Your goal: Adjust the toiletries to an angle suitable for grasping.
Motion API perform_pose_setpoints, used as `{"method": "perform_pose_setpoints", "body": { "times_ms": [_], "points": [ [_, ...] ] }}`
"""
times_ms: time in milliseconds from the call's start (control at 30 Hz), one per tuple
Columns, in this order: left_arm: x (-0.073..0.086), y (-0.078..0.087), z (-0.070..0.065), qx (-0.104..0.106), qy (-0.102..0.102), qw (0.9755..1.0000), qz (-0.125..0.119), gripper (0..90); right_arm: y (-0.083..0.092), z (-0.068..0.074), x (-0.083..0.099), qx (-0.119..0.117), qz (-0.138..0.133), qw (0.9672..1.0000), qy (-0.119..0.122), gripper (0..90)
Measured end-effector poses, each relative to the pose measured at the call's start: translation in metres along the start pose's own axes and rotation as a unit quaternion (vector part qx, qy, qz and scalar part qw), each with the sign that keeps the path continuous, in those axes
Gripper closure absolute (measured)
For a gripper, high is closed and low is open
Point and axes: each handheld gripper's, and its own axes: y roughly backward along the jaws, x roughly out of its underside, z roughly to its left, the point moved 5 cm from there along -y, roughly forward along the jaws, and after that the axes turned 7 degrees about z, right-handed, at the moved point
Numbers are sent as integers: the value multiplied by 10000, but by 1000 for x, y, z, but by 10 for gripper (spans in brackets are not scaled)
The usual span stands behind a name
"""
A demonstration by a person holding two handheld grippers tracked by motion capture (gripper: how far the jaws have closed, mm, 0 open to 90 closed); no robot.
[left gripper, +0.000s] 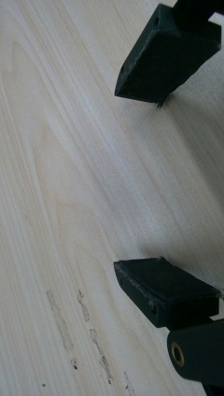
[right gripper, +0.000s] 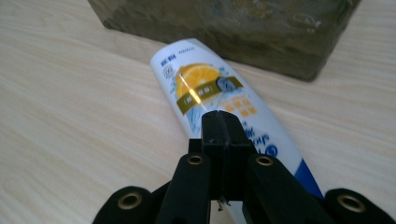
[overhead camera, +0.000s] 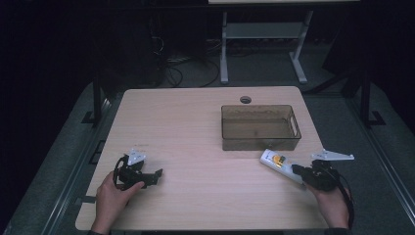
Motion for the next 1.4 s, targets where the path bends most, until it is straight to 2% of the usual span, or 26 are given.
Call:
{"method": "perform_pose_setpoints", "body": {
  "times_ms": [233, 567, 867, 1133, 1400],
  "points": [
    [0, 0, 0, 0, 1, 10000, -1, 128, -12, -2, -18, -1, -72, 10000, 47, 899],
    [0, 0, 0, 0, -1, 10000, 0, 129, -31, -4, -34, 48, -5, 9999, 89, 899],
    [0, 0, 0, 0, 0, 10000, -1, 129, -52, 2, -50, 147, 86, 9996, 213, 899],
    [0, 0, 0, 1, 1, 10000, 1, 129, -65, 5, -58, 156, 187, 9993, 275, 899],
    [0, 0, 0, 0, 0, 10000, 0, 129, -69, 14, -55, -4, 322, 9988, 373, 899]
  ]
}}
